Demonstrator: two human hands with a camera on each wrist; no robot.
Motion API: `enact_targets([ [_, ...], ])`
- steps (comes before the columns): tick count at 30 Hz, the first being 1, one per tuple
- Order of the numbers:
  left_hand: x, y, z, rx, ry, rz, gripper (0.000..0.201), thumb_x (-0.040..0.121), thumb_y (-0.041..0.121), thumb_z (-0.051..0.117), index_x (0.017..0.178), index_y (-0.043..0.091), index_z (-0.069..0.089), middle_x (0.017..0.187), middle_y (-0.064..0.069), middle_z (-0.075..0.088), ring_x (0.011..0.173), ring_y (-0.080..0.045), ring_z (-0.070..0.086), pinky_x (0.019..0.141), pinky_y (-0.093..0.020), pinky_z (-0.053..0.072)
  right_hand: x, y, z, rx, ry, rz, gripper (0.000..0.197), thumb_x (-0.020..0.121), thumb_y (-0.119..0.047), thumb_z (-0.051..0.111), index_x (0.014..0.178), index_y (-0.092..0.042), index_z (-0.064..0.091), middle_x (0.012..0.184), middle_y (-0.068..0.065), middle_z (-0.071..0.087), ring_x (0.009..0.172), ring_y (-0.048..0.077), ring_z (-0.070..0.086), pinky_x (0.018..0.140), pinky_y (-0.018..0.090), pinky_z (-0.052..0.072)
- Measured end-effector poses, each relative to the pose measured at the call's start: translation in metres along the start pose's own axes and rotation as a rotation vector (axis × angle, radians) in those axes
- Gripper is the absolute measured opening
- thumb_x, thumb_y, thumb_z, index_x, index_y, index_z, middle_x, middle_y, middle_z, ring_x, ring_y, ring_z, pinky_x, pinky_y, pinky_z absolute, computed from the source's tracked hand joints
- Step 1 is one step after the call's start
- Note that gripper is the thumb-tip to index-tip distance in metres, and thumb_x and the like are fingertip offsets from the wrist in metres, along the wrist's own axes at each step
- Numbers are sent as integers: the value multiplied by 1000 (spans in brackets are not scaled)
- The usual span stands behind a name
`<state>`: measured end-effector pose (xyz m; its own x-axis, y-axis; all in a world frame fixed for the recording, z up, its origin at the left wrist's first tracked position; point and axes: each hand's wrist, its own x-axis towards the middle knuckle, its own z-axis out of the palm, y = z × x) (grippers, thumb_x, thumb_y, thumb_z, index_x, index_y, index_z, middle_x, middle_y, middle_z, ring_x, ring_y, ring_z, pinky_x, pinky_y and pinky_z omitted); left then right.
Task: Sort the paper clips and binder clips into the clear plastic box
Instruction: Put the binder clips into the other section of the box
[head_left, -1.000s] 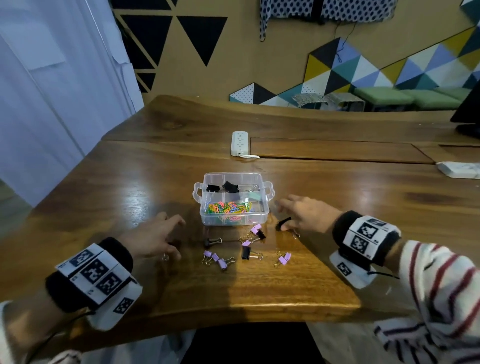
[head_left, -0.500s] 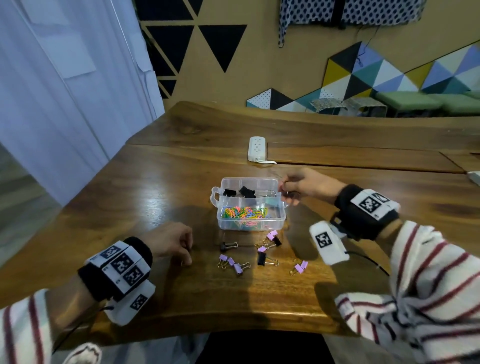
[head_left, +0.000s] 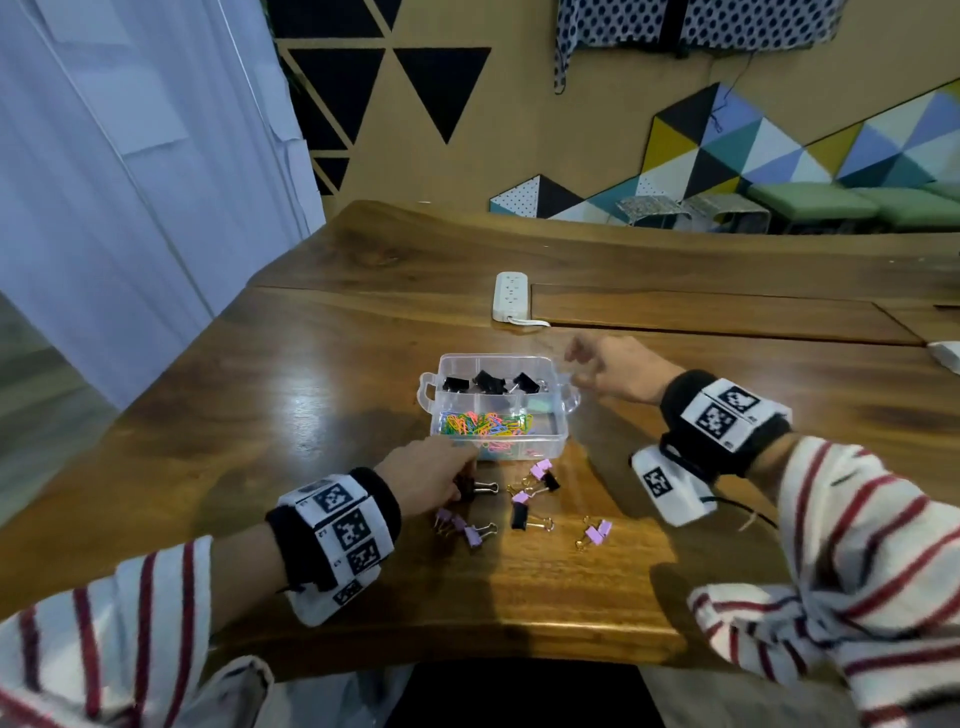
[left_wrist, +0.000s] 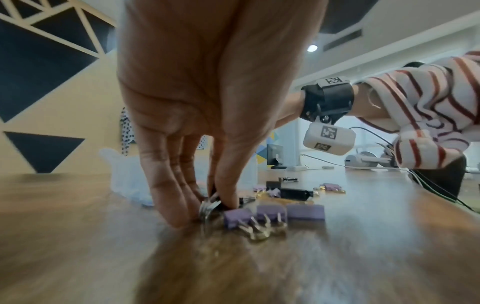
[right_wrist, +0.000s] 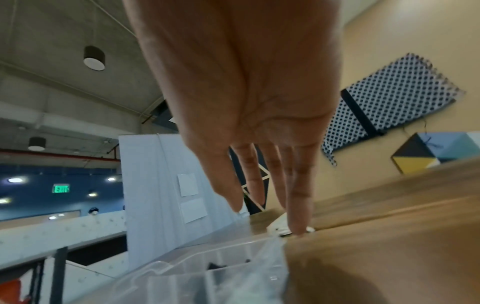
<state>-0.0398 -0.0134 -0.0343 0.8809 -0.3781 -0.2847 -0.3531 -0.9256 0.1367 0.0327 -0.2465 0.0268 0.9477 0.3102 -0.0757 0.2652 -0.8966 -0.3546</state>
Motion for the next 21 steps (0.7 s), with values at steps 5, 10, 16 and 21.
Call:
enact_targets([
  [5, 6, 9, 7, 30, 34, -26, 30, 87, 25, 57, 114, 16, 48, 119, -7, 51, 104, -25, 56, 84, -38, 48, -36, 62, -8, -95, -200, 140, 24, 89, -20, 56, 112, -15, 51, 112, 5, 61, 84, 13, 53, 72, 23, 40],
  [10, 9, 15, 5, 10, -17, -11, 28, 88, 17, 53, 113, 8, 45, 116, -12, 54, 101, -26, 57, 77, -34, 46, -49, 68, 15, -145, -302, 169, 49, 80, -34, 67, 121, -17, 45, 109, 3, 54, 96, 19, 51, 80, 27, 42],
  [16, 4, 7, 1, -89, -42, 56, 30, 84, 11, 59, 111, 5, 48, 102, -7, 57, 93, -22, 56, 72, -27, 47, -44, 56, 37, -107, -334, 146, 35, 81, -13, 66, 113, -8, 53, 113, 10, 60, 69, 11, 57, 63, 18, 46],
  [21, 4, -17, -15, -362, -19, 29, 19, 79, 13, 68, 94, 21, 58, 82, 3, 60, 80, -13, 57, 68, -17, 45, -45, 59, 36, -15, -341, 171, 27, 80, -12, 66, 105, -8, 60, 102, 10, 68, 64, 6, 59, 57, 16, 44],
])
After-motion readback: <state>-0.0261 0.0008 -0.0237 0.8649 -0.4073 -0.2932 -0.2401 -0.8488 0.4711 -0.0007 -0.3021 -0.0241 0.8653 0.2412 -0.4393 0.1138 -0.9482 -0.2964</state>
